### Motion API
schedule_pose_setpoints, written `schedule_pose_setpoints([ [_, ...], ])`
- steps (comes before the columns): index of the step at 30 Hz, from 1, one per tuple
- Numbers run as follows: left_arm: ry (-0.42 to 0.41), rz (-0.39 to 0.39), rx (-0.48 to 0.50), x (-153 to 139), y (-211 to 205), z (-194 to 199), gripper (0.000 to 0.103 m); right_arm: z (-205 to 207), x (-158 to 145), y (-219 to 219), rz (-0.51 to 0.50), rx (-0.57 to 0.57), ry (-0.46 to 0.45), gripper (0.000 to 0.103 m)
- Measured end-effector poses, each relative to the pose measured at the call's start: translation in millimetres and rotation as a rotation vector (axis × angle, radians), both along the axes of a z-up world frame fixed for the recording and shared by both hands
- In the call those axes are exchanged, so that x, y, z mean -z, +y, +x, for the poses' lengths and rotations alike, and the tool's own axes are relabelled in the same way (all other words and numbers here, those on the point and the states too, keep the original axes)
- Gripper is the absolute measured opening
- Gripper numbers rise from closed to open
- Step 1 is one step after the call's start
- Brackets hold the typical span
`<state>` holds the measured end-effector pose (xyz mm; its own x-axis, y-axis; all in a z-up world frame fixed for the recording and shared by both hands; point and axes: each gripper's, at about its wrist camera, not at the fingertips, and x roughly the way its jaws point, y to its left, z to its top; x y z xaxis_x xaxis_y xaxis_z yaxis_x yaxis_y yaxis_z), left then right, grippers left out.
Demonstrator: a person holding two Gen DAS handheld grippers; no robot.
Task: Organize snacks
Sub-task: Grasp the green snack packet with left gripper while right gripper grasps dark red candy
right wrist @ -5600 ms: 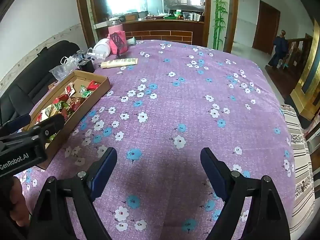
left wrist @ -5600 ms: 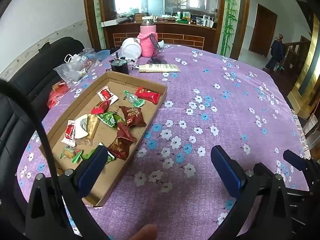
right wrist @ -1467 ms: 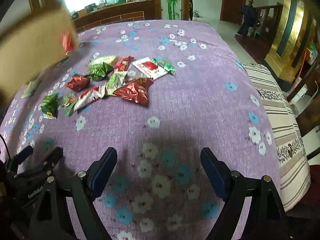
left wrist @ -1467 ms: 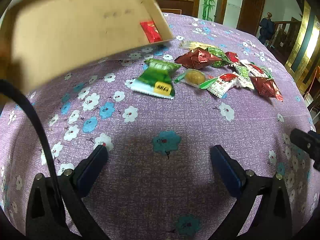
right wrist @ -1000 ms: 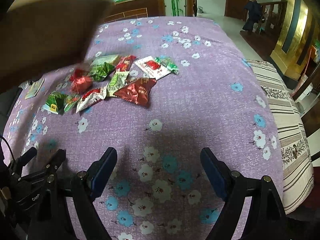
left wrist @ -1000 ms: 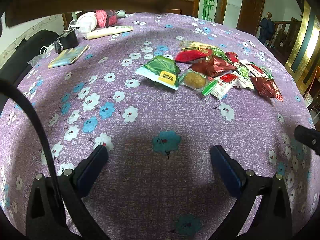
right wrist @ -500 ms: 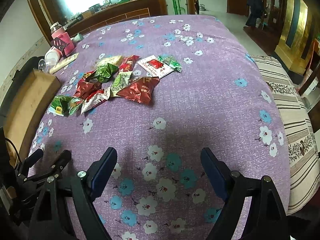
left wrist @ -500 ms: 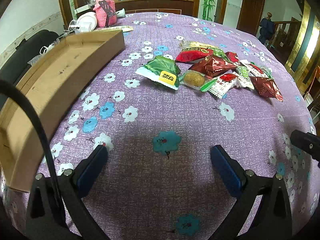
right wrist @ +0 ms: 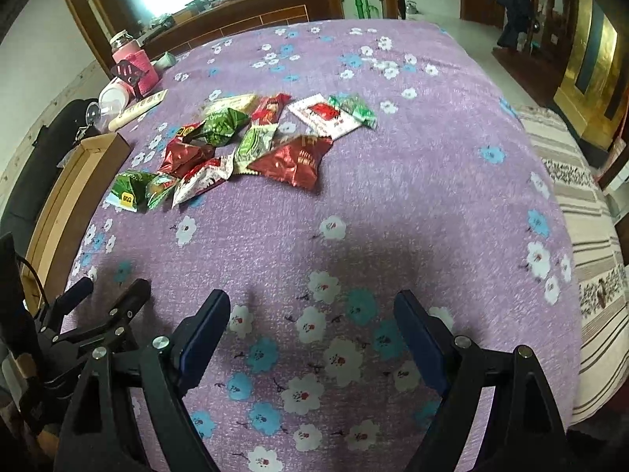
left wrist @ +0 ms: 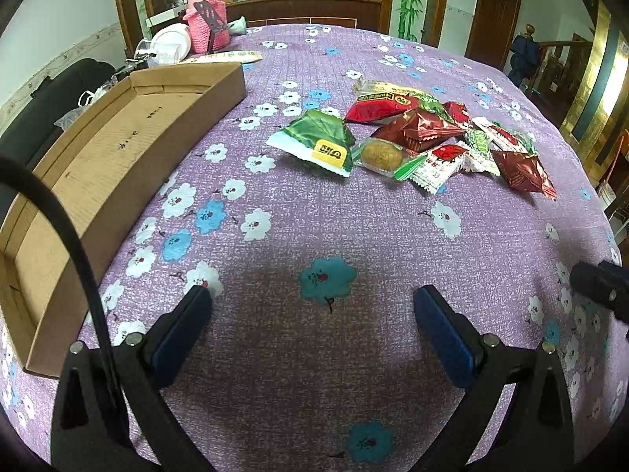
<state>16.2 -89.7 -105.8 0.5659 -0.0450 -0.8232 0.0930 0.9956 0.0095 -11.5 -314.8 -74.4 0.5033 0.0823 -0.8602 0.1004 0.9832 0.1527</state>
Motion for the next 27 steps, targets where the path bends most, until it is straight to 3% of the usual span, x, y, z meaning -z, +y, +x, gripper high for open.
schedule_pose_setpoints([
  [4,-0.004,0.046,-0.02,-11,4,4,0.103,6,-9,-2,-0.071,-0.04,-0.028,0.086],
  [10,0.078,-0.007,-0.027,-39,27,40,0.103,38,-17,-5,-0.1,-0.135,-0.069,0.085],
  [13,0.085,-0.006,-0.023,-49,39,56,0.102,58,-11,1,-0.183,-0.176,-0.075,0.086],
  [17,0.165,-0.034,0.039,-44,40,80,0.102,82,6,10,-0.159,-0.239,-0.012,0.086],
  [22,0.168,0.007,0.131,-44,18,94,0.102,102,21,23,-0.2,-0.271,0.014,0.085],
  [27,0.229,-0.002,0.177,-32,8,114,0.1,107,23,21,-0.171,-0.28,0.001,0.077],
])
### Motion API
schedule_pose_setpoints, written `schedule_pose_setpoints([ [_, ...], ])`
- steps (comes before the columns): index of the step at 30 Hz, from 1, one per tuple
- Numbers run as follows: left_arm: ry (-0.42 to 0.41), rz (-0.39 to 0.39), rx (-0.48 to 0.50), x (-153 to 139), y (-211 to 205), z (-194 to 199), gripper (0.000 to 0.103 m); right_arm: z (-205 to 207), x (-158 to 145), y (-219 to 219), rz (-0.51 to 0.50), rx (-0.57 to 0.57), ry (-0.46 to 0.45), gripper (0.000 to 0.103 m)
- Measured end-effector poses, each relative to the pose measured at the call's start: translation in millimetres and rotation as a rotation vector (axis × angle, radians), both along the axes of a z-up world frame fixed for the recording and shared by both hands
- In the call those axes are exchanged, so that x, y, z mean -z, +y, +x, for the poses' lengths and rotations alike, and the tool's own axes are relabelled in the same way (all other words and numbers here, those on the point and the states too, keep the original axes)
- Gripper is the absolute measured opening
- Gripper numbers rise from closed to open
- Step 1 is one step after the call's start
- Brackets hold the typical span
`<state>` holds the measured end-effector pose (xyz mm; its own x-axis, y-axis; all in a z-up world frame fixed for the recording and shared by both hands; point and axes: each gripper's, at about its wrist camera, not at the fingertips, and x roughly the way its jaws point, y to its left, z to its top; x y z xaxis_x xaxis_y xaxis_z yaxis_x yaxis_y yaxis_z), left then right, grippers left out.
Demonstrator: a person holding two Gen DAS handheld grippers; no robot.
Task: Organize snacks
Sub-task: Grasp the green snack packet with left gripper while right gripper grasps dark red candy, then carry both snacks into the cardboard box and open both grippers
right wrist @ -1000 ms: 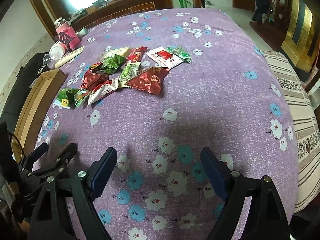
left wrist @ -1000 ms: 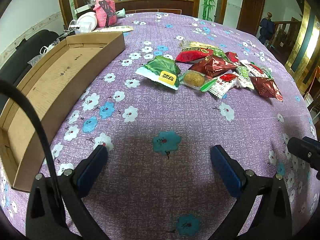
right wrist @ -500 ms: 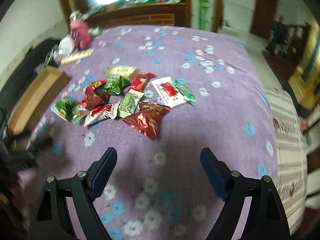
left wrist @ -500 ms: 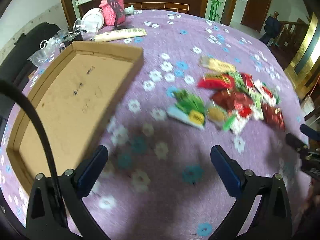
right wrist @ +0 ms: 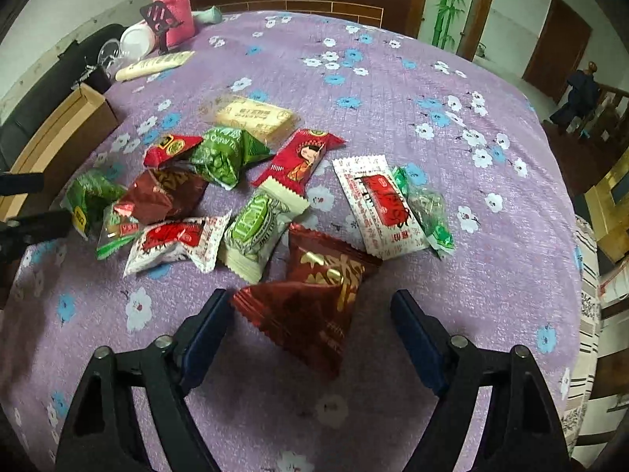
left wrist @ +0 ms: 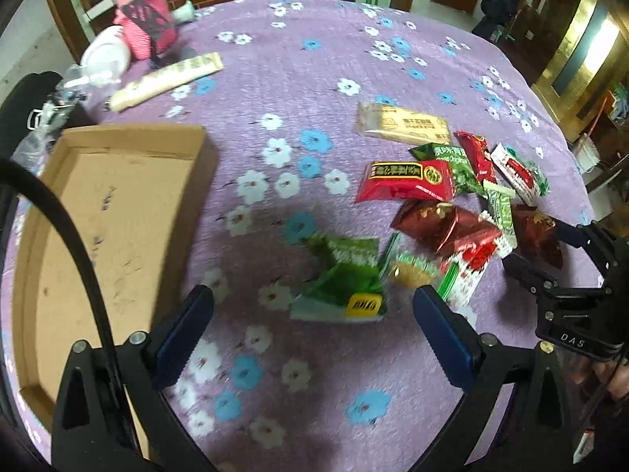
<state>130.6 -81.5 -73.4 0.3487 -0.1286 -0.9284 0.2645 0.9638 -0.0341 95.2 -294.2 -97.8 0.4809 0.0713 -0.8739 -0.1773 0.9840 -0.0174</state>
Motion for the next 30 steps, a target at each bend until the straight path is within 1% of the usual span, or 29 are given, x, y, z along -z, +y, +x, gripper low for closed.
schedule_pose_setpoints([
  [1,0.007,0.004,0.004,2,-1,2,0.095,0,-1,0,0.002,-0.006,-0.004,0.072],
  [2,0.018,0.012,0.002,4,-1,4,0.085,0,-2,0,0.005,-0.01,-0.006,0.065],
  [3,0.033,0.01,0.005,7,-2,6,0.081,1,-3,1,0.005,-0.013,-0.01,0.059],
  [4,0.067,0.003,0.007,13,-2,8,0.077,1,-3,2,0.002,-0.019,-0.012,0.053],
  [5,0.099,0.002,0.002,19,0,9,0.073,1,-4,2,0.004,-0.026,-0.012,0.05],
  [7,0.068,0.018,0.018,18,-1,8,0.072,0,-4,1,0.002,-0.03,-0.011,0.048],
  [9,0.062,0.021,0.019,18,-2,7,0.068,-1,-4,0,0.002,-0.031,-0.016,0.046],
  [10,0.053,0.012,0.016,16,-1,7,0.059,-2,-4,-1,0.001,-0.031,-0.02,0.044],
  [11,0.045,0.006,0.019,14,-1,7,0.046,-2,-4,-1,0.002,-0.029,-0.023,0.043],
  [12,0.037,-0.003,0.021,13,0,7,0.037,-2,-4,-2,0.003,-0.026,-0.025,0.042],
  [13,0.041,-0.022,0.022,12,2,9,0.031,-2,-4,-2,0.005,-0.022,-0.027,0.039],
  [14,0.042,-0.036,0.018,12,4,10,0.029,-3,-4,-3,0.007,-0.017,-0.03,0.036],
  [15,0.041,-0.05,0.015,11,6,10,0.029,-4,-4,-4,0.006,-0.012,-0.033,0.035],
  [19,0.009,-0.053,0.025,11,10,1,0.027,-8,-5,-5,0.026,0.003,-0.03,0.034],
  [22,-0.008,-0.075,0.038,11,10,-4,0.026,-11,-6,-7,0.054,0.015,-0.028,0.034],
  [26,-0.012,-0.108,0.06,9,15,-15,0.025,-21,-9,-11,0.091,0.047,-0.026,0.034],
  [29,0.014,-0.144,0.06,12,22,-30,0.025,-34,-11,-11,0.108,0.057,-0.026,0.034],
  [30,0.007,-0.143,0.063,12,23,-37,0.025,-38,-11,-11,0.107,0.059,-0.025,0.034],
])
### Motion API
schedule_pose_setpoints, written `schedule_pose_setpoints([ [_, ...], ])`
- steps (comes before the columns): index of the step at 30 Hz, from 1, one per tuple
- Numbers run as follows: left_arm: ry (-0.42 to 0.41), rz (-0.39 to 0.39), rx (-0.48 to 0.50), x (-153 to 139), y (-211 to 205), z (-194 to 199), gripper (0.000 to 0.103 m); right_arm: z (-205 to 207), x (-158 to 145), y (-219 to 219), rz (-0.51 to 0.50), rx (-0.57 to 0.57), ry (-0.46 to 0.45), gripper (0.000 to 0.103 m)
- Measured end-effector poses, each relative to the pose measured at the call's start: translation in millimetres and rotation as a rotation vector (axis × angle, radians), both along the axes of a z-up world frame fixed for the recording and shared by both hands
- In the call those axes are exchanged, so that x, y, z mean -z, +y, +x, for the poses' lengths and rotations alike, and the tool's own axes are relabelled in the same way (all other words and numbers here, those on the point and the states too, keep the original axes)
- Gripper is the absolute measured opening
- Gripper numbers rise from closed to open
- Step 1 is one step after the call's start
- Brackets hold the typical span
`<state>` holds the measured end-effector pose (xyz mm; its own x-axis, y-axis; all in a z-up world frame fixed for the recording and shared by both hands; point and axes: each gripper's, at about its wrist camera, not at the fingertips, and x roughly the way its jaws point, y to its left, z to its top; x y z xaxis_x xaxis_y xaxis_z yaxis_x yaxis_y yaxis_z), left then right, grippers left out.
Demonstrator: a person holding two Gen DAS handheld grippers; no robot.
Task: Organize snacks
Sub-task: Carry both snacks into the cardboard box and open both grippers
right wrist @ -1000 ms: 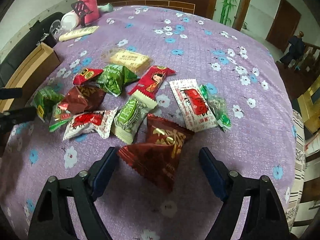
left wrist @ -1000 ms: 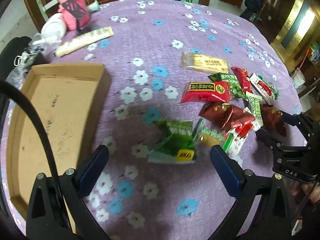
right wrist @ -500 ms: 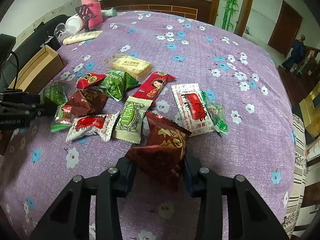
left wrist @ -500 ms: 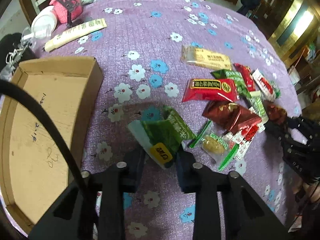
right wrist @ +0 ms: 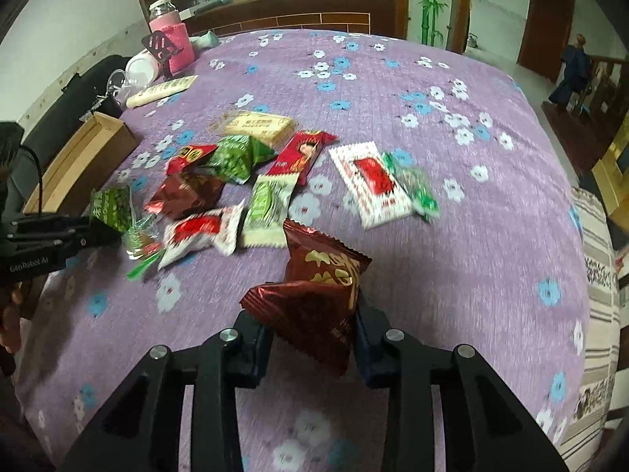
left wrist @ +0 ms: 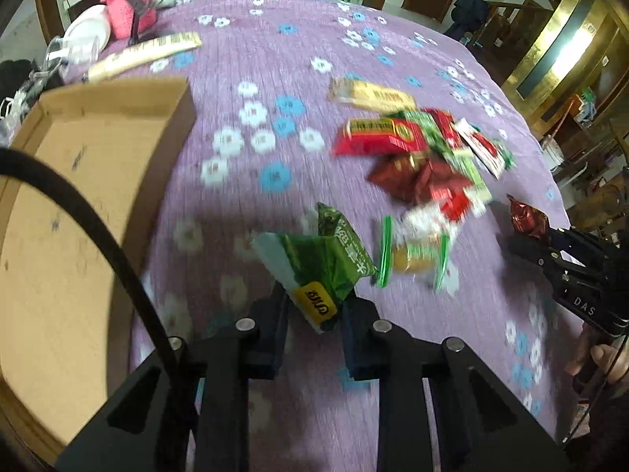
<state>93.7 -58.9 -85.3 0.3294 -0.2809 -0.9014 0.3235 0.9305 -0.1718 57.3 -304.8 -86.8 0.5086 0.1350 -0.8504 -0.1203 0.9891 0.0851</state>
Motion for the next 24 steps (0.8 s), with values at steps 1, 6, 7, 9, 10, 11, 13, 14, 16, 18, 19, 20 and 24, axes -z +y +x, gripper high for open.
schedule_pose_setpoints([
  [1,-0.002,-0.003,0.006,0,1,-5,0.025,-8,0,1,0.005,0.0,0.001,0.034],
  [6,0.003,-0.037,-0.001,0,9,-32,0.025,-32,0,6,0.026,0.011,0.012,0.034],
  [7,-0.005,-0.032,-0.003,-1,10,-38,0.025,-37,0,9,0.03,0.013,0.012,0.034],
  [9,-0.019,-0.036,-0.001,-4,12,-47,0.025,-41,-2,14,0.034,0.017,0.009,0.034],
  [10,-0.025,-0.033,-0.003,-5,13,-49,0.025,-42,-4,18,0.041,0.021,0.004,0.034],
  [11,-0.03,-0.037,-0.005,-7,16,-52,0.025,-42,-5,21,0.045,0.021,0.004,0.034],
  [13,-0.042,-0.049,-0.013,-14,21,-56,0.025,-42,-9,31,0.047,0.013,-0.003,0.034],
  [14,-0.051,-0.053,-0.015,-18,24,-58,0.025,-41,-12,38,0.048,0.006,-0.006,0.034],
  [16,-0.071,-0.057,-0.021,-27,32,-61,0.025,-39,-17,50,0.052,-0.009,-0.018,0.034],
  [18,-0.088,-0.071,-0.03,-38,42,-61,0.025,-36,-24,68,0.055,-0.035,-0.03,0.034],
  [19,-0.096,-0.075,-0.038,-42,47,-61,0.025,-34,-28,78,0.057,-0.051,-0.037,0.034],
  [20,-0.105,-0.08,-0.051,-46,54,-61,0.025,-30,-32,90,0.06,-0.07,-0.045,0.034],
  [24,-0.134,-0.092,-0.135,-67,101,-50,0.026,-17,-46,139,0.07,-0.146,-0.074,0.034],
])
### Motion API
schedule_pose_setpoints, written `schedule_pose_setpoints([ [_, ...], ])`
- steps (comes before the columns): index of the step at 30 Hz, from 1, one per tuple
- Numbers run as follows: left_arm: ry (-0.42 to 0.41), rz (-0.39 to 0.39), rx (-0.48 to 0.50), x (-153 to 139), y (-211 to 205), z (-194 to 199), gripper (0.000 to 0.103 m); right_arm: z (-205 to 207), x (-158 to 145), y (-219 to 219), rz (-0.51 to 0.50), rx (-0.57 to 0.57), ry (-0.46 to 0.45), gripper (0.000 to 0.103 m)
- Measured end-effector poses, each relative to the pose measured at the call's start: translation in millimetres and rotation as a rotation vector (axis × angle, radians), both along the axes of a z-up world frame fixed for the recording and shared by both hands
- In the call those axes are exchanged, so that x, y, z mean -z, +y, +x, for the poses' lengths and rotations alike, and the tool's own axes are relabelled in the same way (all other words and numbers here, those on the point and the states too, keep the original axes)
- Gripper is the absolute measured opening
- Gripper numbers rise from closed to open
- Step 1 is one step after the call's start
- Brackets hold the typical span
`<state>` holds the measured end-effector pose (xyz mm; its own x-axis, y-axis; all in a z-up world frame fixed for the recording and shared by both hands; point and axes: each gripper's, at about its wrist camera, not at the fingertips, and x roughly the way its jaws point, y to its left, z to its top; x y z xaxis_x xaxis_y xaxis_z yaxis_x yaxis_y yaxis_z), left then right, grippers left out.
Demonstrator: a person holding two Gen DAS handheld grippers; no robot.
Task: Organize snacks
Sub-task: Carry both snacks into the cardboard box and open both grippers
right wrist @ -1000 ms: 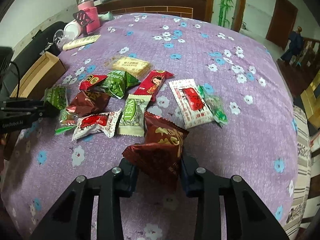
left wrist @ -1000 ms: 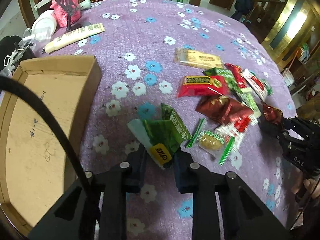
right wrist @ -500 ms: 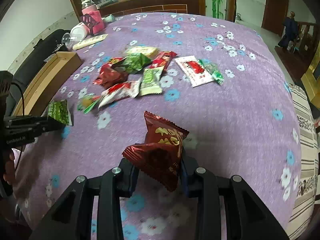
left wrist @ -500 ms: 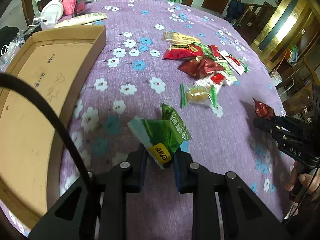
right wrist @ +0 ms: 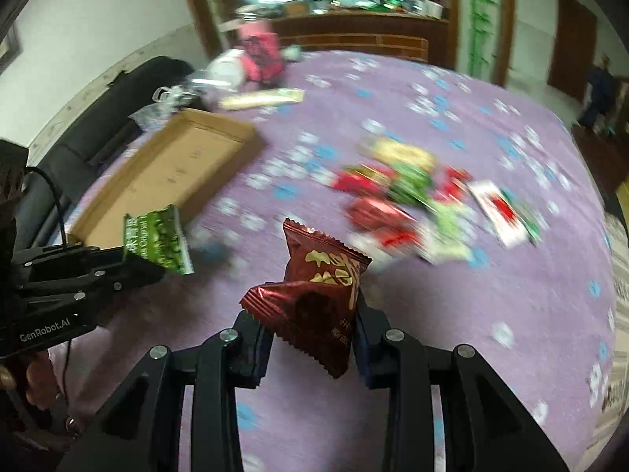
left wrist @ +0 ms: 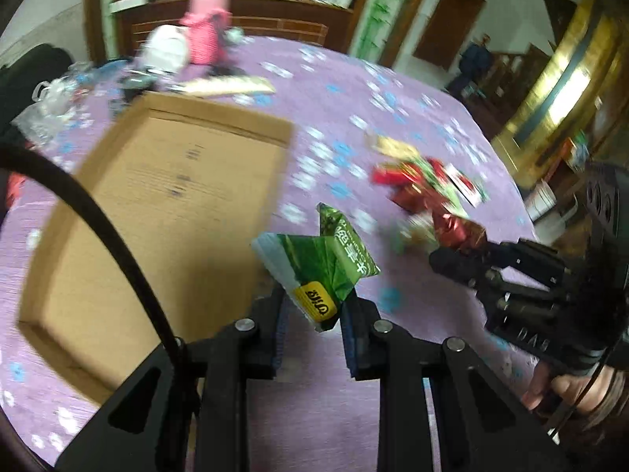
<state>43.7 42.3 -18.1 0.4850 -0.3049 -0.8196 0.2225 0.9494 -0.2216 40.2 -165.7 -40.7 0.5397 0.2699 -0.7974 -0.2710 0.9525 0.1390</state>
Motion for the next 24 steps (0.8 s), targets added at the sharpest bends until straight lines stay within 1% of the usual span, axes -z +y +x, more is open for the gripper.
schedule_pose_setpoints([
  [5,-0.005,0.045,-0.117,-6,57,29,0.026,33,-6,67,0.049,-0.083,-0.005,0.034],
  [10,0.016,0.097,-0.173,5,86,64,0.026,70,-1,124,0.06,-0.124,0.007,0.034],
  [13,0.031,0.095,-0.192,15,97,79,0.026,90,5,142,0.046,-0.12,0.015,0.034],
  [18,0.052,0.109,-0.19,25,102,97,0.026,113,22,161,-0.028,-0.107,0.046,0.034],
  [21,0.048,0.147,-0.206,28,101,103,0.028,119,26,164,-0.048,-0.096,0.052,0.035],
  [22,0.048,0.161,-0.206,28,100,105,0.028,120,26,165,-0.051,-0.095,0.054,0.037],
  [24,0.054,0.196,-0.21,29,98,107,0.036,122,25,168,-0.074,-0.091,0.048,0.037],
])
